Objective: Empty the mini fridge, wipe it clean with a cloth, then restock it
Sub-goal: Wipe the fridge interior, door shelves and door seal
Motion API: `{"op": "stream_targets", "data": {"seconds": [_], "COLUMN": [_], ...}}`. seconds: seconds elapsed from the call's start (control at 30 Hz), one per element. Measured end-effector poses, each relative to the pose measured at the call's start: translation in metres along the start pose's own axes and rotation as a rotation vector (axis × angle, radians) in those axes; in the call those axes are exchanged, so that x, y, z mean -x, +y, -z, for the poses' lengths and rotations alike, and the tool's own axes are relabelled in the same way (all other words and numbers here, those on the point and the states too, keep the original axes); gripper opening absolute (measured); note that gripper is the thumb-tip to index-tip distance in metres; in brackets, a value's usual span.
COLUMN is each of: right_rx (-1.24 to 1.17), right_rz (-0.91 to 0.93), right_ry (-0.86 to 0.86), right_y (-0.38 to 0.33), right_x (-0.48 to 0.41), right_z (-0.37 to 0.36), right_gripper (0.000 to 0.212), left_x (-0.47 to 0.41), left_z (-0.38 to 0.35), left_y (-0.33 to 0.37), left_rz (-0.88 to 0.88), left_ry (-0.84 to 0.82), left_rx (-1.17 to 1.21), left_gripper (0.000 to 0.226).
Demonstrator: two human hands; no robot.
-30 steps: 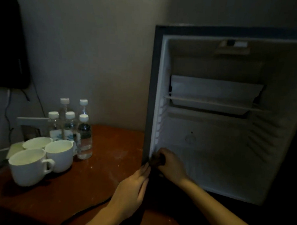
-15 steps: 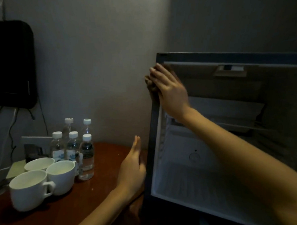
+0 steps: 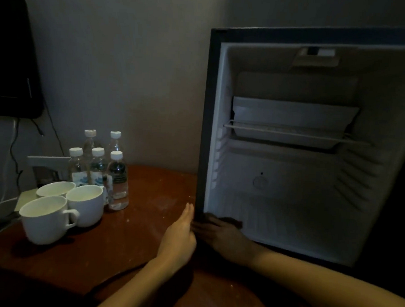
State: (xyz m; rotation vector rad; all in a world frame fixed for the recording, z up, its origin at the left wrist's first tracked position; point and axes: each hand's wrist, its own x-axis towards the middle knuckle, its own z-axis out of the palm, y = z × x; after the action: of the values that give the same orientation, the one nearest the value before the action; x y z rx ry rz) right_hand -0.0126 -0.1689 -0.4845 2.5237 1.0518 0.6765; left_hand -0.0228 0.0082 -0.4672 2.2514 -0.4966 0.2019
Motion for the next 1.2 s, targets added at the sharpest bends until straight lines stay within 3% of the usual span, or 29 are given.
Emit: {"op": "stream_targets", "data": {"seconds": [0.2, 0.33, 0.63, 0.7, 0.8, 0.87, 0.93, 1.03, 1.2], "right_rx": [0.031, 0.06, -0.07, -0.06, -0.003, 0.094, 0.203, 0.284, 0.364], "right_rz": [-0.015, -0.082, -0.561, -0.689, -0.94, -1.045, -0.984, -0.655, -0.404], "right_ry": [0.004, -0.087, -0.039, -0.088, -0.241, -0.261, -0.034, 0.43, 0.577], "right_y": [0.008, 0.011, 0.01, 0.01, 0.019, 0.031, 0.047, 0.07, 0.104], "right_x": [0.03, 0.077, 0.183, 0.204, 0.205, 0.193, 0.167, 0.12, 0.004], "right_z": [0.008, 0.015, 0.042, 0.054, 0.088, 0.114, 0.149, 0.185, 0.188], "right_gripper": [0.037, 0.044, 0.046, 0.041, 0.057, 0.048, 0.034, 0.034, 0.038], "left_x": [0.014, 0.027, 0.03, 0.026, 0.016, 0.006, -0.007, -0.032, -0.066], "left_z": [-0.019, -0.041, -0.069, -0.069, -0.066, -0.063, -0.057, -0.038, -0.001], "left_y": [0.012, 0.024, 0.07, 0.075, 0.082, 0.088, 0.095, 0.117, 0.138], "left_rz": [-0.048, -0.107, -0.235, -0.272, -0.313, -0.341, -0.36, -0.352, -0.322], "left_ry": [-0.018, -0.097, -0.244, -0.253, -0.245, -0.244, -0.231, -0.11, 0.282], "left_rx": [-0.125, -0.165, -0.148, -0.142, -0.135, -0.119, -0.088, -0.023, 0.052], "left_gripper": [0.065, 0.067, 0.067, 0.067, 0.067, 0.067, 0.071, 0.083, 0.094]}}
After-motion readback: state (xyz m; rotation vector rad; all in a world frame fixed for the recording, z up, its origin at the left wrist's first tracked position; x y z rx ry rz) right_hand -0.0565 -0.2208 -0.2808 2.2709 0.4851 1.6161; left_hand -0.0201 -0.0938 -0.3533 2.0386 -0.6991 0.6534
